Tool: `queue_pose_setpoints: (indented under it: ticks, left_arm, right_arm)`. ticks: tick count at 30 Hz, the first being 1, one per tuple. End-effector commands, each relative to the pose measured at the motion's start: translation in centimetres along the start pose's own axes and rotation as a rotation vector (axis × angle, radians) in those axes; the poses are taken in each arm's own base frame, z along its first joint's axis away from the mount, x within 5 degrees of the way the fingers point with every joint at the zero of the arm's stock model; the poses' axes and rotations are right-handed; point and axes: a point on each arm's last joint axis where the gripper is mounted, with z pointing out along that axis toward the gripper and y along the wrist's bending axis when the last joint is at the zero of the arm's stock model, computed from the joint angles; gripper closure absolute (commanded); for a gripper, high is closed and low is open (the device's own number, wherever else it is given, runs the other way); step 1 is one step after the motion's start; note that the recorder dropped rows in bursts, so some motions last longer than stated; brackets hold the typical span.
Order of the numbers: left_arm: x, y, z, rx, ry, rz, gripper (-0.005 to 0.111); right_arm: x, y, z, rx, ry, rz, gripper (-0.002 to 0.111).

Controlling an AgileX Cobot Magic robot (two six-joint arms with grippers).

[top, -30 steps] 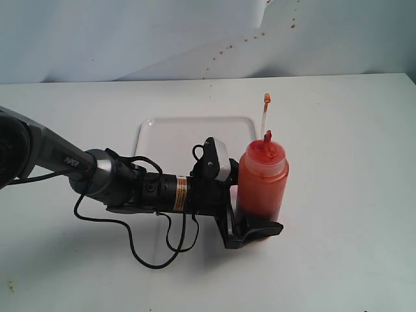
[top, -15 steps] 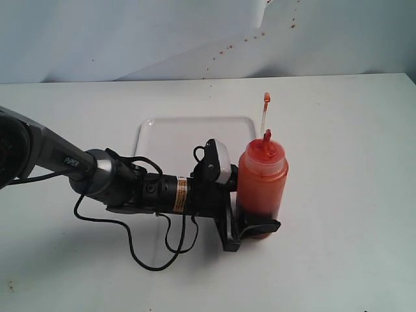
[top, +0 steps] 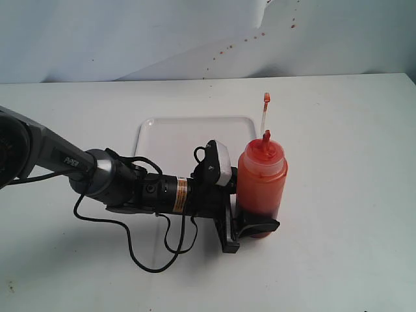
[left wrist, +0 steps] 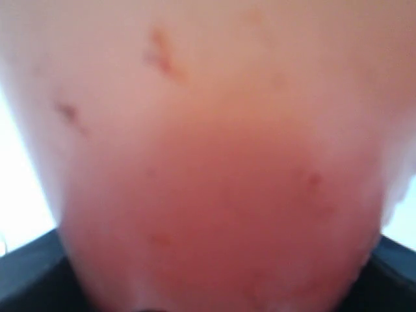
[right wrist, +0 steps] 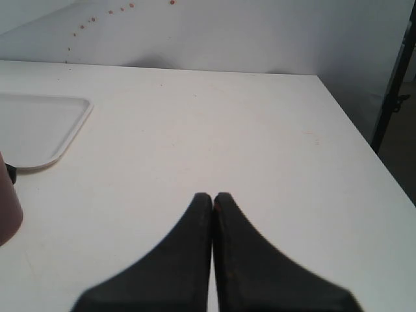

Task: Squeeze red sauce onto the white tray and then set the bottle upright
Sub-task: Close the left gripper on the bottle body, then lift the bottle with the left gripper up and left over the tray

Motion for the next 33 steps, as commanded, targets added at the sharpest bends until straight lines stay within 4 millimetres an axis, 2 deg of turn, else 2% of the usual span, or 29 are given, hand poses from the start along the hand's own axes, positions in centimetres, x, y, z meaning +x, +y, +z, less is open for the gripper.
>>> queue_pose_setpoints:
  ticks: [1,17,23,33]
  left_arm:
    - [-0.1,0.0,0.2,0.003,0.006,0.021,0.107]
    - [-0.1,-0.3,0.1,0.037,0.023,0.050,0.107]
    - [-3.3,-0.9,-0.8,0.093,0.016,0.170,0.107]
    - [-3.5,-1.0,-0.9,0.111,0.025,0.191,0.107]
  right_arm:
    - [0.1,0.0,0.0,0.002,-0.001,-0.011,0.108]
    - [0.1,0.0,0.0,0.002,-0.001,-0.011,0.108]
    - [0.1,0.0,0.0,0.002,-0.001,-0.011,0.108]
    - [0.1,0.0,0.0,0.002,-0.001,-0.011,0.108]
